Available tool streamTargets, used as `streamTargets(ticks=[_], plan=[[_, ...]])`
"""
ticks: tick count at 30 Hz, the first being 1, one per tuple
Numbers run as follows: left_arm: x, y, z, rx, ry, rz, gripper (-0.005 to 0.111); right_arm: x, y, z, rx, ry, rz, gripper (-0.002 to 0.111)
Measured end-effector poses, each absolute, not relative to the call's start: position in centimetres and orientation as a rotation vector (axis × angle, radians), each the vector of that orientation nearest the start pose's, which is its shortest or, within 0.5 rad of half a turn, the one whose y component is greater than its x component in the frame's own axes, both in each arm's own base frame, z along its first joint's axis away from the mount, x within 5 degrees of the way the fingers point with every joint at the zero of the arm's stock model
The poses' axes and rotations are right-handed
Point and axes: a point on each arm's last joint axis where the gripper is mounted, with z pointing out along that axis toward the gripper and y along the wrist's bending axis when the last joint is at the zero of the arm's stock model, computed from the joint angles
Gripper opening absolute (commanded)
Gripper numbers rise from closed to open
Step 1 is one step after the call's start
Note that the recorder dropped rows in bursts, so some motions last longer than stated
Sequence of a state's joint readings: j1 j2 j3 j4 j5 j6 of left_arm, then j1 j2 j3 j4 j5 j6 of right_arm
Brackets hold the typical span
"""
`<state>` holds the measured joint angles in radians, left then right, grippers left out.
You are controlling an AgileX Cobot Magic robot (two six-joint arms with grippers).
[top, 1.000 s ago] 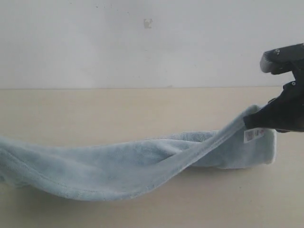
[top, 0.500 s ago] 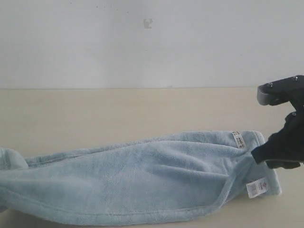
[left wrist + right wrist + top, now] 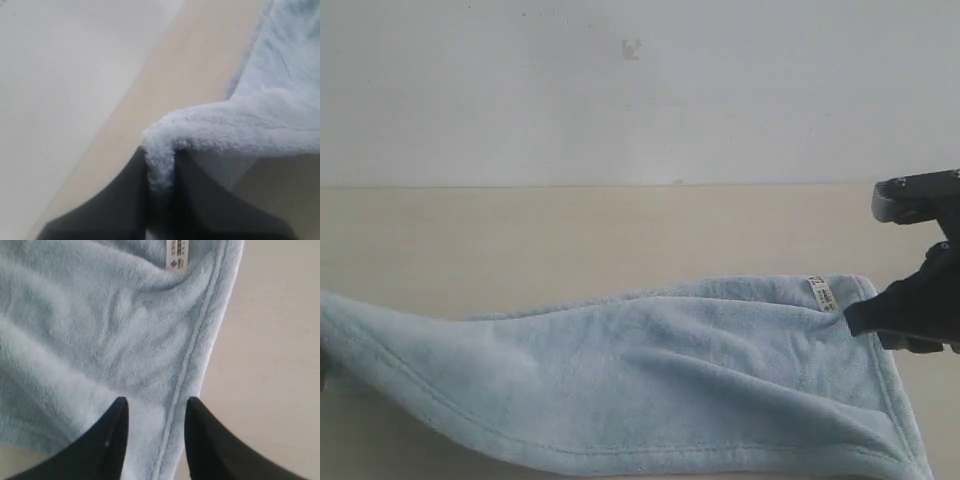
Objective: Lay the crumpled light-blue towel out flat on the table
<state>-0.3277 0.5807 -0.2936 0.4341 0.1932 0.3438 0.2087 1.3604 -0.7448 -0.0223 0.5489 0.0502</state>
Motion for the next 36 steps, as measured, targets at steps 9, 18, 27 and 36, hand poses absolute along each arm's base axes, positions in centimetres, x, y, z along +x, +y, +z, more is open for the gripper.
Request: streamTargets(ticks=[9, 18, 27, 36], plan=[[9.2, -2.3, 26.2, 0.848, 1.635, 0.333, 0.013, 27.6, 5.5, 20.0, -0.152, 2.631, 0.093, 0.036], [9.1, -2.2, 24.6, 0.899, 1.761, 0.326, 0.043, 29.3, 6.3, 18.2, -0.146, 2.711, 0.158, 0.036], [8.5, -2.5, 22.9, 0.830, 2.019, 0.142, 0.058, 30.0, 6.6, 19.1, -0.128, 2.688, 0.179, 0.036], [10.7, -1.2, 25.5, 0.492, 2.208, 0.272, 0.020, 32.7, 5.3, 20.1, -0.001, 2.618, 0.244, 0.036]])
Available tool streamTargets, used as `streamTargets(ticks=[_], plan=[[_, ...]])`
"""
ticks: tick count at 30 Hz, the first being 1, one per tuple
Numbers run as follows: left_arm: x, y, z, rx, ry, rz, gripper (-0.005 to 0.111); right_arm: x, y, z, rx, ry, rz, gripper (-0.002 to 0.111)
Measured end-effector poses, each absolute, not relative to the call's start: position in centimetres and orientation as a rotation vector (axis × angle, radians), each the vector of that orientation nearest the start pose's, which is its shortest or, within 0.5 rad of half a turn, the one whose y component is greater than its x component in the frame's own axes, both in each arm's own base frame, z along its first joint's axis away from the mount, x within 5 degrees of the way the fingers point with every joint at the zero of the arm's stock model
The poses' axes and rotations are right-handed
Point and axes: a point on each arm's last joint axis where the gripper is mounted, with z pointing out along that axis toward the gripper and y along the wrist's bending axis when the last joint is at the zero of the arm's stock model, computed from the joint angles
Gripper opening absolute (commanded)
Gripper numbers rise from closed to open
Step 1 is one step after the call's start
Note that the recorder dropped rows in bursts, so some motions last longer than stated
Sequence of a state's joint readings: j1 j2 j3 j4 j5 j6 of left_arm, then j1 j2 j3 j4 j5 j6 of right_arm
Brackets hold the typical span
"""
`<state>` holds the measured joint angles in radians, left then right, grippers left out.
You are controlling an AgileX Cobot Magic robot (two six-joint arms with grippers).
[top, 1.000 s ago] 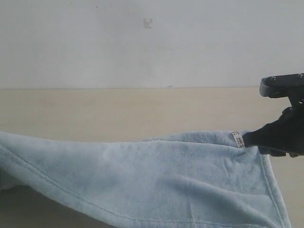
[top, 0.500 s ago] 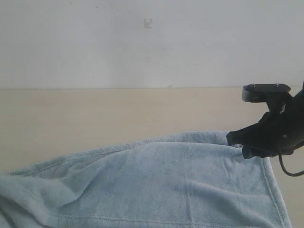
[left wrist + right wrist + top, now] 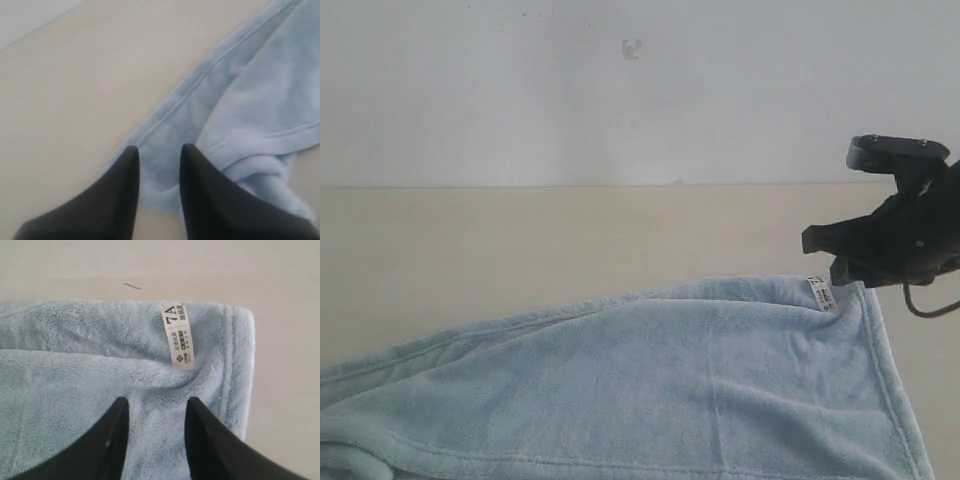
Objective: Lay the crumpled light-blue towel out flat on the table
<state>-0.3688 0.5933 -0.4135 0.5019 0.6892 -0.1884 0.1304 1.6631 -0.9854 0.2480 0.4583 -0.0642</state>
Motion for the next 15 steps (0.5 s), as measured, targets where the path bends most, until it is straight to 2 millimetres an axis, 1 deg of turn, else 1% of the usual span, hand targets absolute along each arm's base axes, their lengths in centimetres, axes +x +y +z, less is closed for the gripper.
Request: streamTargets(ticks=[1, 2, 3, 4, 5, 6, 7, 8, 10, 11, 12, 13, 15], plan=[[11.2, -1.0, 25.6, 0.486, 2.240, 0.328, 0.019, 33.3, 5.3, 20.1, -0.015, 2.632, 0.260, 0.036], [12.8, -0.8, 26.2, 0.486, 2.299, 0.447, 0.019, 34.2, 5.6, 19.8, -0.058, 2.674, 0.302, 0.036], [13.6, -0.9, 26.8, 0.488, 2.308, 0.488, 0.019, 34.6, 5.9, 19.4, -0.085, 2.705, 0.335, 0.037], [15.8, -1.3, 27.6, 0.485, 2.369, 0.565, 0.018, 35.2, 6.4, 18.5, -0.113, 2.758, 0.395, 0.037], [16.8, -1.6, 27.7, 0.484, 2.407, 0.595, 0.015, 35.3, 6.5, 18.0, -0.125, 2.776, 0.415, 0.037], [19.3, -2.0, 27.0, 0.476, 2.545, 0.679, 0.009, 35.5, 6.6, 17.5, -0.124, 2.785, 0.426, 0.037], [21.5, -2.4, 24.9, 0.465, 2.745, 0.731, 0.005, 35.8, 6.6, 17.4, -0.116, 2.769, 0.417, 0.037], [22.4, -2.6, 23.5, 0.459, 2.859, 0.726, 0.004, 35.9, 6.6, 17.5, -0.113, 2.758, 0.412, 0.037], [24.4, -2.9, 20.0, 0.390, 3.134, 0.636, 0.004, 36.2, 6.5, 17.6, -0.086, 2.735, 0.404, 0.037], [25.1, -2.7, 18.6, 0.348, 3.211, 0.609, 0.004, 36.3, 6.3, 17.6, -0.064, 2.722, 0.398, 0.037], [25.6, -2.4, 17.6, 0.311, 3.243, 0.599, 0.004, 36.5, 6.1, 17.7, -0.042, 2.707, 0.393, 0.037], [26.1, -2.0, 17.3, 0.266, 3.237, 0.604, 0.004, 36.8, 5.5, 17.7, 0.007, 2.688, 0.387, 0.037], [26.7, -0.6, 17.6, 0.178, 3.169, 0.692, 0.004, 37.6, 3.6, 17.3, 0.133, 2.661, 0.394, 0.037]])
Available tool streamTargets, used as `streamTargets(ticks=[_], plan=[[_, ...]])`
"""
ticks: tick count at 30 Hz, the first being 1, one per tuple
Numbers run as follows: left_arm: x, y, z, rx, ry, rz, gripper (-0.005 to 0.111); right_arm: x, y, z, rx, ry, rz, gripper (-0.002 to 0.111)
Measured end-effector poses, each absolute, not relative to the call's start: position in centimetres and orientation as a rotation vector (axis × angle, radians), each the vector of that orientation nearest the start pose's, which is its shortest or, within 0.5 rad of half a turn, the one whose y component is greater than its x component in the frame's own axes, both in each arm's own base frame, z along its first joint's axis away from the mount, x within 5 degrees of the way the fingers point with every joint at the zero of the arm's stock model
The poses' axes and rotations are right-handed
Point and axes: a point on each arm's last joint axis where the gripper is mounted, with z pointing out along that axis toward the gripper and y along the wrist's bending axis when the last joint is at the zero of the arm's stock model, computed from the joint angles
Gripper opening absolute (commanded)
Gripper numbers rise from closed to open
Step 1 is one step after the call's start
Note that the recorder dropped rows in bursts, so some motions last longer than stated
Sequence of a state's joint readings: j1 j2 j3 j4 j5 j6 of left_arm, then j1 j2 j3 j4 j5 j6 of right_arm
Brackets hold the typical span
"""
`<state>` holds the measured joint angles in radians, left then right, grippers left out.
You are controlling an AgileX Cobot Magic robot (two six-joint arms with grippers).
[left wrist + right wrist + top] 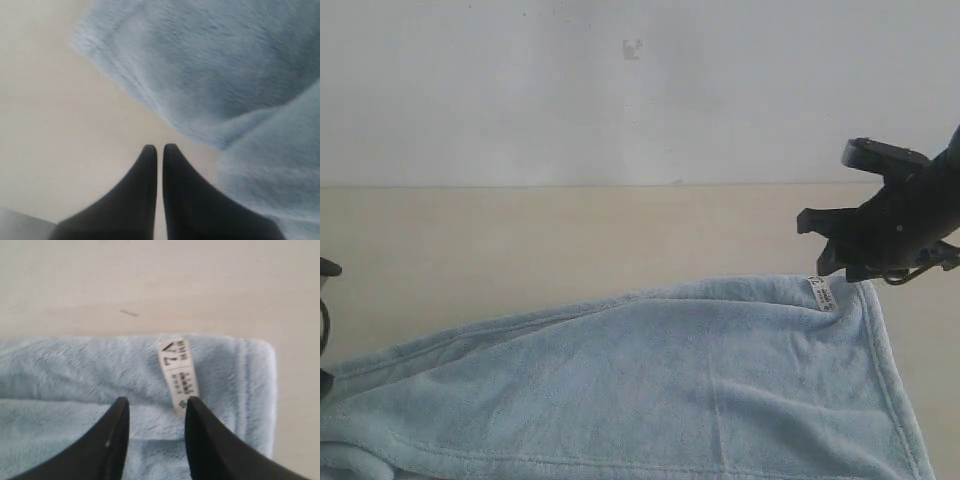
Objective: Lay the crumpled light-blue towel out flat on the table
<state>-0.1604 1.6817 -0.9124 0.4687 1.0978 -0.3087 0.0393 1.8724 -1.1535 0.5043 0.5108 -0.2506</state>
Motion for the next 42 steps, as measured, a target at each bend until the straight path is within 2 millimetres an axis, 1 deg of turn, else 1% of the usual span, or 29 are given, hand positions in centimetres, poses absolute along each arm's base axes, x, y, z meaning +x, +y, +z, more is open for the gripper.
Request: streamTargets(ticks=[2, 4, 7, 9, 12, 14, 18, 21, 23, 27, 30, 36, 38, 42], plan=[[27.0, 0.8, 18.1, 0.135, 3.119, 0.775, 0.004, 38.2, 2.2, 17.0, 0.209, 2.655, 0.421, 0.037], [27.2, 2.3, 18.3, 0.080, 3.087, 0.821, 0.004, 38.6, 1.3, 16.8, 0.221, 2.654, 0.447, 0.037], [27.6, 4.2, 18.2, -0.002, 3.051, 0.796, 0.004, 38.7, 1.3, 17.1, 0.158, 2.650, 0.489, 0.037], [28.1, 5.1, 17.8, -0.028, 3.017, 0.755, 0.004, 38.7, 1.4, 17.1, 0.115, 2.647, 0.502, 0.037], [28.8, 5.9, 17.4, -0.070, 2.952, 0.684, 0.006, 38.7, 1.4, 17.2, 0.077, 2.644, 0.492, 0.037], [29.3, 6.1, 17.4, -0.087, 2.900, 0.635, 0.018, 38.8, 1.4, 17.2, 0.040, 2.635, 0.473, 0.037], [29.8, 6.1, 16.5, -0.028, 2.909, 0.608, 0.042, 39.0, 1.2, 17.1, 0.037, 2.615, 0.452, 0.037], [30.1, 5.9, 15.6, -0.023, 2.918, 0.573, 0.054, 39.2, 1.4, 16.7, 0.021, 2.612, 0.469, 0.037], [30.1, 5.8, 15.1, -0.035, 2.935, 0.554, 0.056, 39.3, 1.5, 16.5, 0.012, 2.606, 0.484, 0.037], [30.2, 6.0, 13.9, -0.041, 2.974, 0.554, 0.057, 39.4, 1.6, 16.3, 0.034, 2.598, 0.510, 0.037], [30.2, 6.5, 13.1, -0.062, 2.993, 0.547, 0.057, 39.4, 1.6, 16.2, 0.043, 2.597, 0.517, 0.037], [30.2, 7.8, 12.5, -0.121, 2.993, 0.528, 0.056, 39.5, 1.6, 16.2, 0.045, 2.593, 0.520, 0.037], [30.2, 7.9, 12.5, -0.140, 2.986, 0.513, 0.053, 39.5, 1.6, 16.2, 0.047, 2.592, 0.522, 0.037], [30.2, 7.6, 11.9, -0.131, 3.014, 0.456, 0.038, 39.5, 1.6, 16.3, 0.049, 2.591, 0.524, 0.037]])
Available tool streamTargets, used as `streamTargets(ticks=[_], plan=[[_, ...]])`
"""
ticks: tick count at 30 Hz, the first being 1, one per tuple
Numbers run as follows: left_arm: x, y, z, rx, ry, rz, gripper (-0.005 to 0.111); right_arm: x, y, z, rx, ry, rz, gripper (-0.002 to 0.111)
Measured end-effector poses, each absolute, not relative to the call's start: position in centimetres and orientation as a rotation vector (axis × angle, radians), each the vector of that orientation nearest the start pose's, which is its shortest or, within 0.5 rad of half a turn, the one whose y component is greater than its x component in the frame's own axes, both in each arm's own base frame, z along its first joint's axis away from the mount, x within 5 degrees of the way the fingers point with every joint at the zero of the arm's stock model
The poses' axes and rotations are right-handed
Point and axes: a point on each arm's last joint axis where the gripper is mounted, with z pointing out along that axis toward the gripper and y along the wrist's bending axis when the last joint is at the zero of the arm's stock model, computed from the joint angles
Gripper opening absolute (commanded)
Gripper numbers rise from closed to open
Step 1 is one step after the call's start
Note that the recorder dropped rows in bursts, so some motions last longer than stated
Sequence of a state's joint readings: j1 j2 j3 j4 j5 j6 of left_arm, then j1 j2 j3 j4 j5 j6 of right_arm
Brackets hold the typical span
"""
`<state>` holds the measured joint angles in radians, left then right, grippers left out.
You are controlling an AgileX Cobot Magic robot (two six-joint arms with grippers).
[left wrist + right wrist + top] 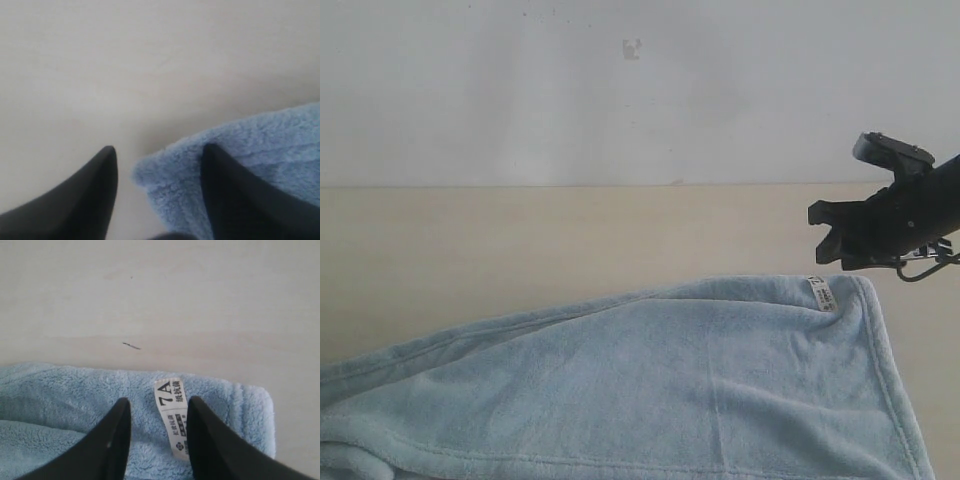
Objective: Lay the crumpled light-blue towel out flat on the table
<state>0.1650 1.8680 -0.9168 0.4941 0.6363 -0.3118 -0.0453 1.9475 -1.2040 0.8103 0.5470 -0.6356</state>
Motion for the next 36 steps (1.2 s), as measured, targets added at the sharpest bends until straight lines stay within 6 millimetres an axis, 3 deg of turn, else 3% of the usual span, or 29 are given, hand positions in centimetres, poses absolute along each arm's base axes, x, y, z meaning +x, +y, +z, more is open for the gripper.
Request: streamTargets(ticks=[10, 20, 24, 29, 32, 36], plan=[[30.4, 7.1, 11.5, -0.038, 3.040, 0.358, 0.004, 39.5, 1.6, 16.3, 0.046, 2.591, 0.523, 0.037], [30.6, 7.0, 12.2, -0.073, 2.988, 0.318, 0.004, 39.3, 1.2, 16.0, 0.079, 2.628, 0.475, 0.036], [31.3, 6.5, 14.6, -0.162, 2.823, 0.227, 0.004, 39.3, 0.2, 15.7, 0.154, 2.645, 0.447, 0.036], [32.0, 5.8, 17.9, -0.271, 2.605, 0.096, 0.004, 39.7, -2.6, 14.8, 0.281, 2.668, 0.465, 0.036], [32.3, 5.5, 18.6, -0.316, 2.542, 0.035, 0.004, 39.6, -3.5, 13.8, 0.311, 2.693, 0.479, 0.036], [32.4, 5.4, 18.6, -0.332, 2.523, 0.004, 0.004, 39.7, -2.5, 12.6, 0.238, 2.716, 0.575, 0.036]])
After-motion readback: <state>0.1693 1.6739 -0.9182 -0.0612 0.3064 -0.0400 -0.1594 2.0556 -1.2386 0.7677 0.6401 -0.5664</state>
